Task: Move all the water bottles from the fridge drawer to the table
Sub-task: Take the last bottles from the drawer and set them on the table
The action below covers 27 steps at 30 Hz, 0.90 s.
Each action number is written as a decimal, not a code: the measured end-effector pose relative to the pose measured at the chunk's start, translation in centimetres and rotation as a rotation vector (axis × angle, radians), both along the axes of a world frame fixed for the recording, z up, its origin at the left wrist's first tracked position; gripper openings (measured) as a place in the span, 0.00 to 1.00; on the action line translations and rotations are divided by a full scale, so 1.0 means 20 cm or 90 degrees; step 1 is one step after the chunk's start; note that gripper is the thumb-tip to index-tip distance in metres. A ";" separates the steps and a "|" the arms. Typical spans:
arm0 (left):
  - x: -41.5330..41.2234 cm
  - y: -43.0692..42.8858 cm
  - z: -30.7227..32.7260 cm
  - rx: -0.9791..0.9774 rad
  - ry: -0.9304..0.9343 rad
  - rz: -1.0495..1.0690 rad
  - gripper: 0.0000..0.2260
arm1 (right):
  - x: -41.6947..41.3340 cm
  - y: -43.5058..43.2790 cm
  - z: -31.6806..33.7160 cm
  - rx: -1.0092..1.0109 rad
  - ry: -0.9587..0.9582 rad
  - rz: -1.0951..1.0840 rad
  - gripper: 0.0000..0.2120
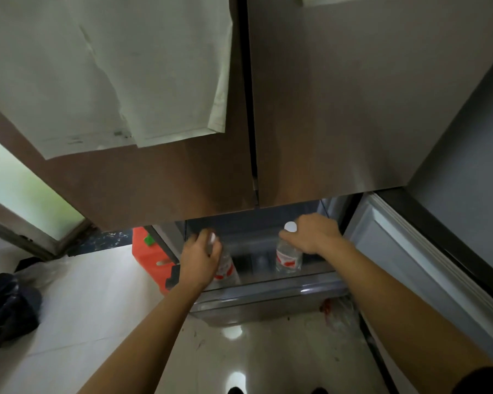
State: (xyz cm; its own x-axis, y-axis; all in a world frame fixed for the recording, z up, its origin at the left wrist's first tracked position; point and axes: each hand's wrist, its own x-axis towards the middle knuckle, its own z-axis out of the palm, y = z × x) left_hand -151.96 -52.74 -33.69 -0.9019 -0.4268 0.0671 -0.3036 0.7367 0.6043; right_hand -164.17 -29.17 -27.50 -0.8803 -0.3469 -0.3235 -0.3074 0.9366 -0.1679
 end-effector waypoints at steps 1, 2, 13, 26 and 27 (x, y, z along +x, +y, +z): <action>0.02 0.01 -0.01 0.000 0.006 -0.014 0.13 | 0.02 0.00 -0.01 0.002 0.008 0.011 0.24; 0.04 0.03 -0.02 -0.004 0.009 -0.020 0.14 | 0.04 0.01 -0.02 0.004 0.017 0.021 0.23; 0.11 0.17 -0.15 0.220 -0.043 0.050 0.57 | 0.24 -0.01 -0.37 -0.316 -0.202 -0.107 0.48; 0.14 0.09 -0.05 0.169 0.056 0.041 0.28 | 0.26 -0.11 -0.28 -0.423 -0.129 -0.008 0.30; 0.16 0.09 -0.01 0.172 0.087 0.049 0.29 | 0.27 -0.12 -0.26 -0.426 -0.119 0.019 0.30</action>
State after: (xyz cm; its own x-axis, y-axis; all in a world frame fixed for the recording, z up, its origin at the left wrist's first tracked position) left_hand -148.80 -50.94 -33.91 -0.8565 -0.5125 0.0611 -0.2544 0.5222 0.8140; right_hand -158.72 -31.52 -32.69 -0.8177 -0.5477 -0.1772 -0.2406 0.6048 -0.7591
